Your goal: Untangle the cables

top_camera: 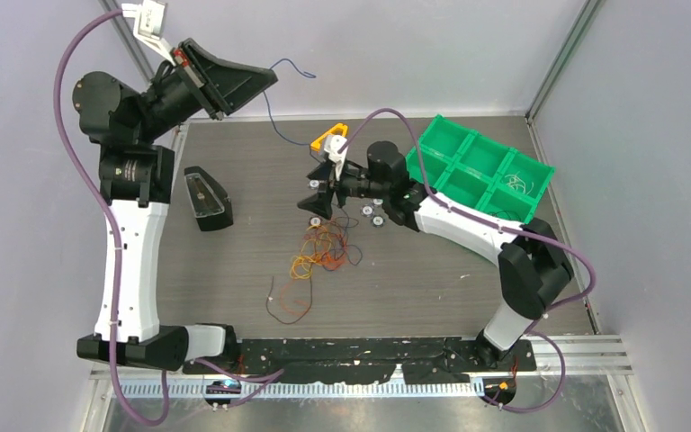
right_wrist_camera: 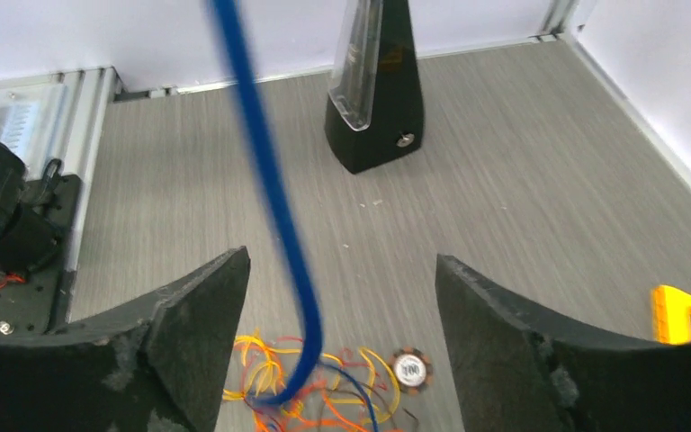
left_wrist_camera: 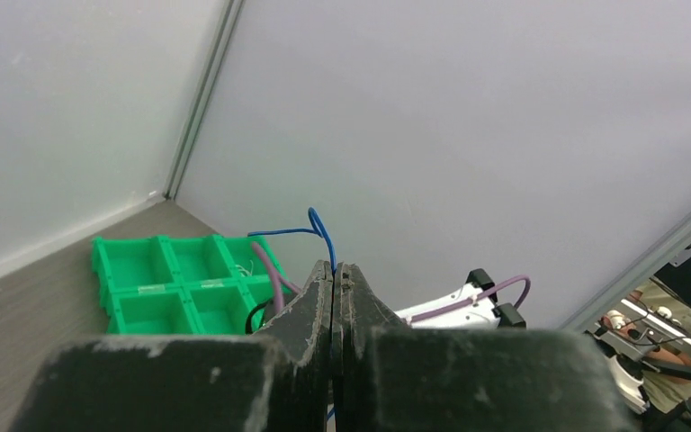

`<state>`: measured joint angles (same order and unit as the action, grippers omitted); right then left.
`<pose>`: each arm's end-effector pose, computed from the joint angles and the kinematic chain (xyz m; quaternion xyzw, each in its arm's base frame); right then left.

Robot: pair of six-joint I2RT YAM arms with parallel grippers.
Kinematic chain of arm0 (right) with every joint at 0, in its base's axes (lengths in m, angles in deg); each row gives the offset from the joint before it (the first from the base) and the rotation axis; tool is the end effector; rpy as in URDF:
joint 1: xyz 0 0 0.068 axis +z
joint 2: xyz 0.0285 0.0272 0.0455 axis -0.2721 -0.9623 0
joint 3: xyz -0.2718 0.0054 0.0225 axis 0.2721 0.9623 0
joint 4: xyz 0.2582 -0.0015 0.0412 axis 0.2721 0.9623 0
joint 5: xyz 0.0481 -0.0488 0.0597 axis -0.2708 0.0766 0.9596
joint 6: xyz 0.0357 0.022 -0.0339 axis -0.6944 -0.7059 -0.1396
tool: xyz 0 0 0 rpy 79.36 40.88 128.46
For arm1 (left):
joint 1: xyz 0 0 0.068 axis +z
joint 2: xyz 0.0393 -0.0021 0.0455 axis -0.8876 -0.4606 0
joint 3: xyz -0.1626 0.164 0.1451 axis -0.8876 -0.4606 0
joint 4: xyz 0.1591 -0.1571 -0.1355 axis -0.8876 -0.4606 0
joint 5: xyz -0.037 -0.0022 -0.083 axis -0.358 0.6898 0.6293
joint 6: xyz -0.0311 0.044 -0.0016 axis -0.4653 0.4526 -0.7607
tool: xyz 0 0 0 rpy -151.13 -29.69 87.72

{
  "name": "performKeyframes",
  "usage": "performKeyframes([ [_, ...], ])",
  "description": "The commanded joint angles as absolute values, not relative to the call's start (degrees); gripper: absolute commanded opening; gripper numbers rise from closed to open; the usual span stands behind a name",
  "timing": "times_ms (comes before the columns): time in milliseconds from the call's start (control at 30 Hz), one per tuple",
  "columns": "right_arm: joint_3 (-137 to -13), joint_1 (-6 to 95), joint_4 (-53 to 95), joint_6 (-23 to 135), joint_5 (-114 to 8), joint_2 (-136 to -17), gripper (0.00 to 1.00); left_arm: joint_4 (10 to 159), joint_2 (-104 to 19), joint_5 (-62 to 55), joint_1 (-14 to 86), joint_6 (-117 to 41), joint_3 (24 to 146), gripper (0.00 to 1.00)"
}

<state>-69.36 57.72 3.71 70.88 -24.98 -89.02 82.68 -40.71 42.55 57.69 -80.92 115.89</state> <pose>0.2752 0.2750 0.3193 -0.4831 0.5626 0.4014 0.5375 0.2126 -0.0471 0.5840 0.1654 0.5762 -0.5827 0.5487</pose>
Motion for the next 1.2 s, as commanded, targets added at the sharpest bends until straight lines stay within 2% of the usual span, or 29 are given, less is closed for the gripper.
performKeyframes([
  [0, -71.93, 59.59, -3.53, 67.61, -24.31, -90.62, 0.59, 82.91, -40.64, 40.09, 58.92, -80.49, 120.65, 0.00],
  [33, -71.65, 59.57, -3.32, 67.50, -25.27, -90.40, 0.47, 82.21, -40.54, 39.04, 60.01, -80.30, 120.98, 0.00],
  [67, -70.95, 59.41, -2.02, 67.75, -25.93, -90.04, 0.25, 80.84, -40.37, 37.34, 61.53, -79.93, 121.01, 0.00],
  [133, -69.78, 58.61, 0.79, 68.27, -26.74, -88.10, 0.09, 75.98, -39.50, 32.07, 65.96, -77.39, 120.48, 0.00],
  [233, -68.70, 57.34, 4.35, 68.00, -27.54, -82.08, 0.06, 66.96, -37.12, 20.66, 71.56, -69.91, 115.62, 0.00],
  [367, -73.84, 56.01, 10.02, 66.26, -28.16, -75.13, 0.05, 57.12, -35.65, 10.38, 74.74, -61.19, 105.20, 0.00],
  [567, -93.39, 55.72, 13.14, 63.23, -28.97, -73.75, 0.06, 52.19, -37.85, 14.43, 73.69, -58.36, 84.05, 0.00],
  [800, -111.15, 54.25, 11.92, 59.35, -30.49, -80.82, 0.05, 51.01, -42.14, 22.81, 65.07, -53.02, 77.83, 0.00],
  [900, -121.26, 53.19, 11.65, 57.39, -30.83, -84.74, 0.05, 58.16, -39.42, 28.60, 63.08, -53.59, 76.93, 0.01],
  [967, -125.56, 52.87, 11.61, 55.79, -30.50, -87.92, 0.06, 69.31, -35.81, 33.52, 63.17, -55.94, 74.03, 0.18],
  [1033, -127.09, 52.70, 11.41, 55.10, -29.97, -88.62, 0.05, 77.84, -32.92, 37.25, 63.10, -56.95, 71.57, 0.44],
  [1067, -126.96, 52.70, 11.15, 54.61, -29.86, -88.62, 0.05, 80.91, -31.81, 38.65, 63.12, -56.86, 70.84, 0.53],
  [1167, -123.64, 52.68, 10.37, 54.17, -28.69, -87.20, 0.05, 84.90, -29.73, 41.68, 63.10, -54.53, 70.87, 0.92],
])
